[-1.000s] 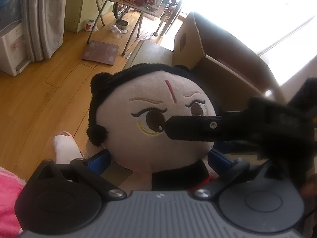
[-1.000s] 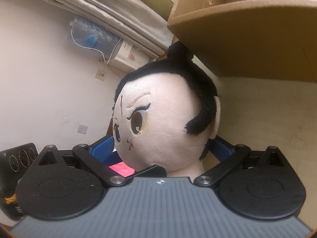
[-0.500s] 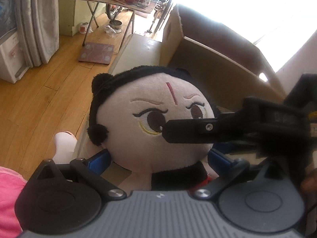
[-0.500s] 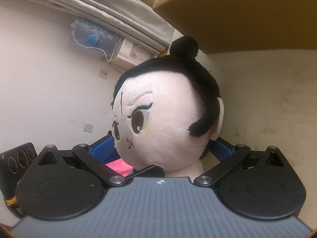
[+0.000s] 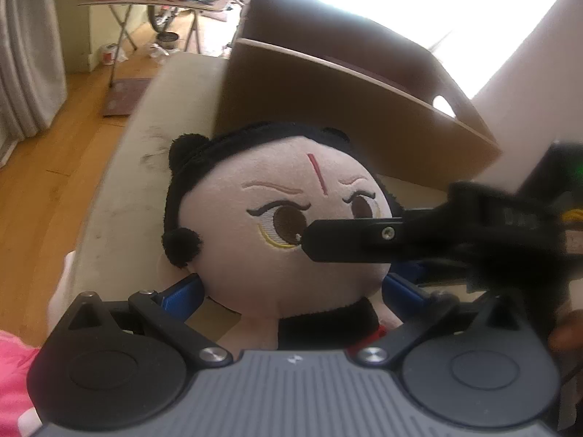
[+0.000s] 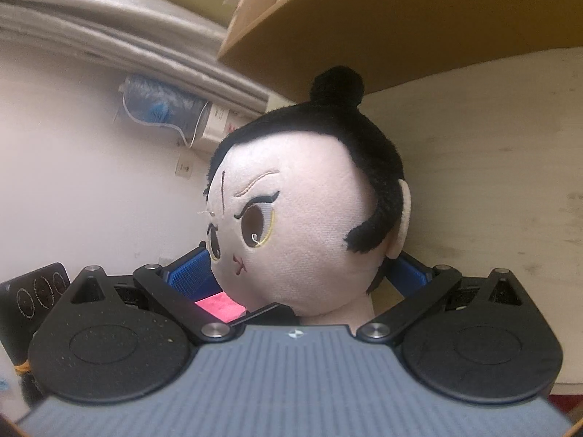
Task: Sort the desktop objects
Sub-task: 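Close the right gripper on the plush doll's head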
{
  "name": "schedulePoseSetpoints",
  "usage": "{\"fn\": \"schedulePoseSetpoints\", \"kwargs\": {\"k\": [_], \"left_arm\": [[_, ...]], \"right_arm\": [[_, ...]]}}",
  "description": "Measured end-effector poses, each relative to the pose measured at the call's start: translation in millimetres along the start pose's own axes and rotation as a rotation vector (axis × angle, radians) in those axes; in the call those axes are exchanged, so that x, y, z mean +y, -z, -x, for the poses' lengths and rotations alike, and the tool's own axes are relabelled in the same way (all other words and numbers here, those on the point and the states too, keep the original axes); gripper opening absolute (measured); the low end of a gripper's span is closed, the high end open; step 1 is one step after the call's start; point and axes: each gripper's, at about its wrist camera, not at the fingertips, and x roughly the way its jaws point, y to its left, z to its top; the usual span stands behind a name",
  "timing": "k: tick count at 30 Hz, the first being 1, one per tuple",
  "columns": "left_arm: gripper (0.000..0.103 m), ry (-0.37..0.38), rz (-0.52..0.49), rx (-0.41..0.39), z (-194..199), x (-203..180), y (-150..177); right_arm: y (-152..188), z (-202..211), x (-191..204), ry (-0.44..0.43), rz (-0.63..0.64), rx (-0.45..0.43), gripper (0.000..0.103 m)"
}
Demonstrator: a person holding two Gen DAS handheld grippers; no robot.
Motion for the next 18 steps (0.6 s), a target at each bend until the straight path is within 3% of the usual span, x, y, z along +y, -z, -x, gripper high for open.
{"fn": "schedulePoseSetpoints", "kwargs": {"k": [7, 18], "left_arm": [[0.103, 0.052, -0.022, 0.015, -19, -20, -6], [0.103, 0.053, -0.047, 0.025, -29, -36, -7]], "right_arm": [[-4, 20, -18, 0.048, -0.026, -0.050, 0.102], [-12, 28, -32, 0.070, -0.036, -0.075, 0.102]]}}
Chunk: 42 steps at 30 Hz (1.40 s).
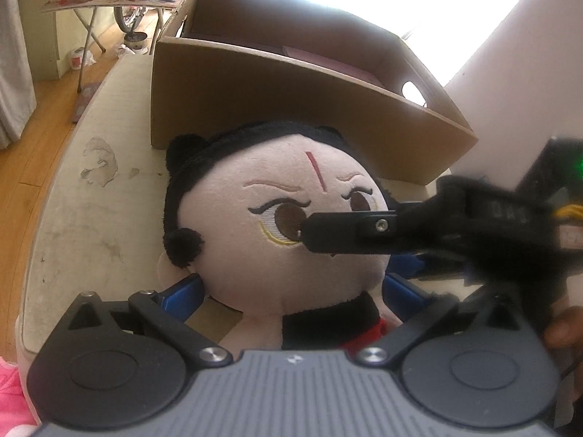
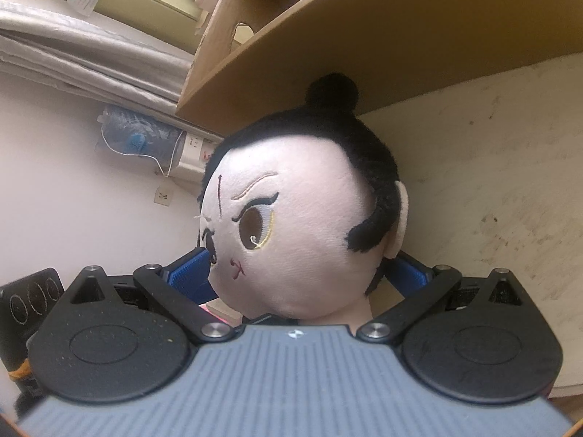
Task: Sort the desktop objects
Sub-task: 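Close the right gripper on the plush doll's head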
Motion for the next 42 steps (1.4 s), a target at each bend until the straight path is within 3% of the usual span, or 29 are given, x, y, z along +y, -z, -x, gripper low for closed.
{"fn": "schedulePoseSetpoints", "kwargs": {"k": [11, 27, 42], "left_arm": [[0.103, -0.009, -0.008, 0.006, -5, 1, -2], [0.103, -0.009, -0.008, 0.010, -10, 4, -5], [0.103, -0.037, -0.070, -0.051, 6, -15, 1]], "right_arm": [[-7, 8, -17, -0.003, -0.030, -0.035, 0.102], [-10, 6, -12, -0.001, -0.001, -0.033, 0.102], [4, 25, -7, -0.028, 0.014, -0.037, 0.102]]}}
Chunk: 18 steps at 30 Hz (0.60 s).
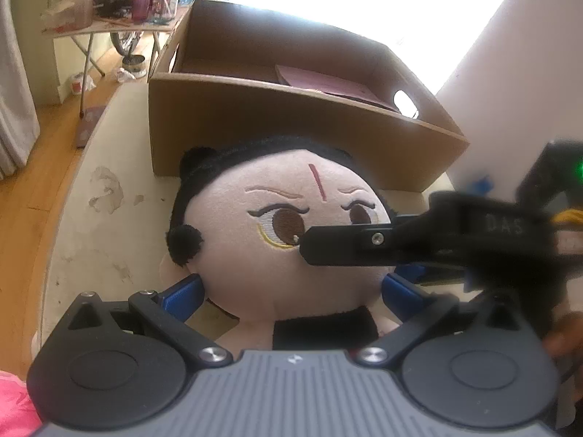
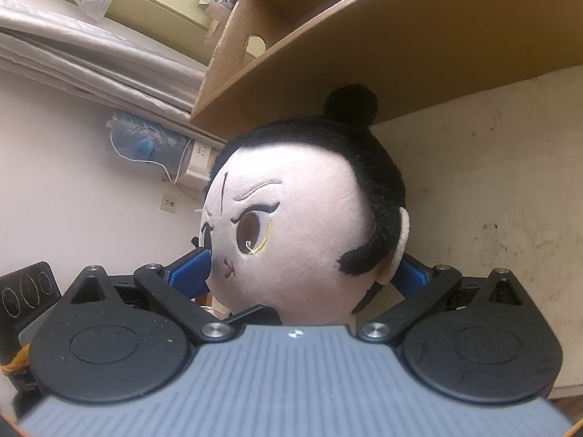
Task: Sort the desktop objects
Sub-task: 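Close the right gripper on the plush doll's head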
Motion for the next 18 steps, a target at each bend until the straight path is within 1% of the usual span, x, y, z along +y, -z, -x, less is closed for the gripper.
{"fn": "schedulePoseSetpoints", "kwargs": {"k": [8, 10, 11, 12, 13, 15, 18], "left_arm": [[0.103, -0.015, -0.037, -0.031, 19, -10, 4], [0.103, -0.010, -0.045, -0.045, 24, -13, 4], [0.103, 0.006, -0.057, -0.061, 29, -14, 4], [0.103, 0.029, -0.071, -0.077, 34, -17, 5], [0.103, 0.045, -0.085, -0.091, 38, -20, 5], [0.103, 0.053, -0.115, -0.112, 46, -28, 7], [0.103, 0.042, -0.126, -0.124, 45, -32, 10]], "right_arm": [[7, 12, 12, -0.006, 0.033, -0.019, 0.102], [9, 16, 16, -0.012, 0.042, -0.023, 0.102], [10, 18, 18, -0.018, 0.046, -0.025, 0.102], [11, 20, 22, -0.032, 0.052, -0.027, 0.102], [12, 23, 25, -0.063, 0.059, -0.028, 0.102], [12, 28, 33, -0.106, 0.075, -0.040, 0.101], [10, 30, 46, -0.069, 0.105, -0.067, 0.101]]}}
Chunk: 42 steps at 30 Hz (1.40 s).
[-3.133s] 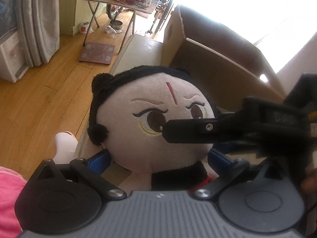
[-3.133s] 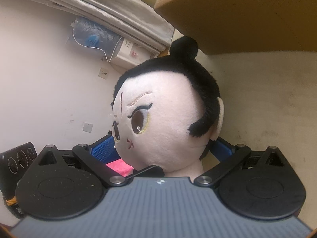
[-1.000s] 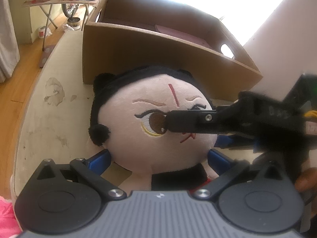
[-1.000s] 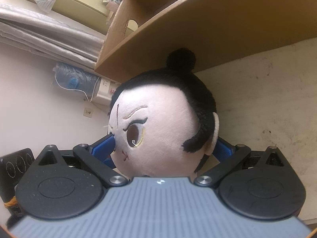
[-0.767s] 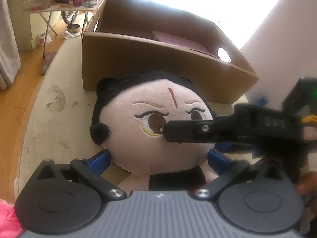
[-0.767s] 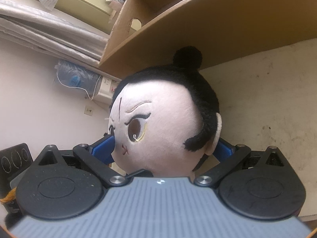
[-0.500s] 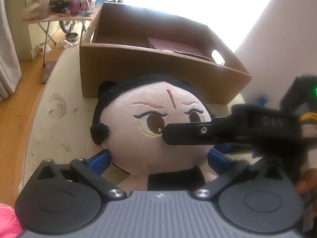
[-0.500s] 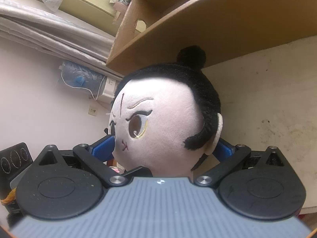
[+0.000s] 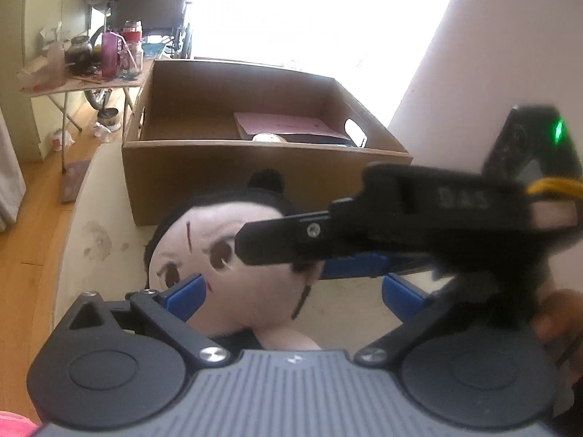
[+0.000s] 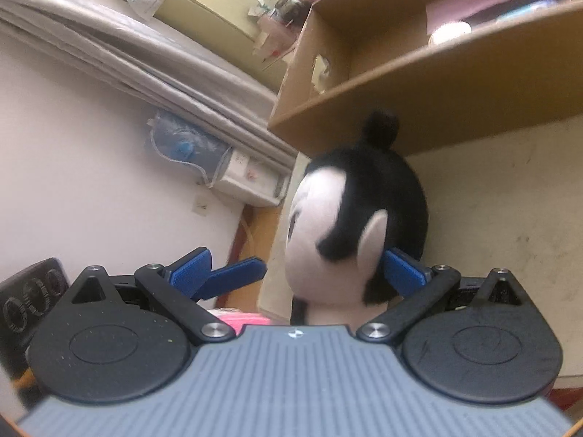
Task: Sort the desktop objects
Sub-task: 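Close the right gripper on the plush doll's head, then lift the plush doll off the table with the right gripper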
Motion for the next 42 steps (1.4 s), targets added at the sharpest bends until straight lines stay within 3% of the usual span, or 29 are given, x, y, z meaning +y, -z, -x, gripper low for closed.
{"fn": "schedulePoseSetpoints", "kwargs": {"k": [8, 12, 18, 25, 32, 42], "left_arm": [[0.103, -0.039, 0.111, -0.032, 11, 42, 13], [0.103, -0.061, 0.185, 0.010, -3, 73, 15], [0.103, 0.053, 0.273, 0.107, -40, 92, 14], [0.103, 0.137, 0.277, 0.127, -59, 88, 13], [0.103, 0.166, 0.293, 0.124, -61, 92, 12], [0.103, 0.152, 0.290, 0.118, -61, 87, 10]], "right_arm": [[6, -1, -24, 0.118, -0.060, -0.012, 0.102], [12, -2, -40, 0.145, -0.112, -0.028, 0.102], [16, -20, -63, 0.114, -0.203, -0.031, 0.102], [13, -38, -78, 0.062, -0.257, -0.017, 0.102], [10, -44, -88, 0.023, -0.278, -0.013, 0.102], [9, -39, -86, 0.020, -0.263, -0.011, 0.102]]}}
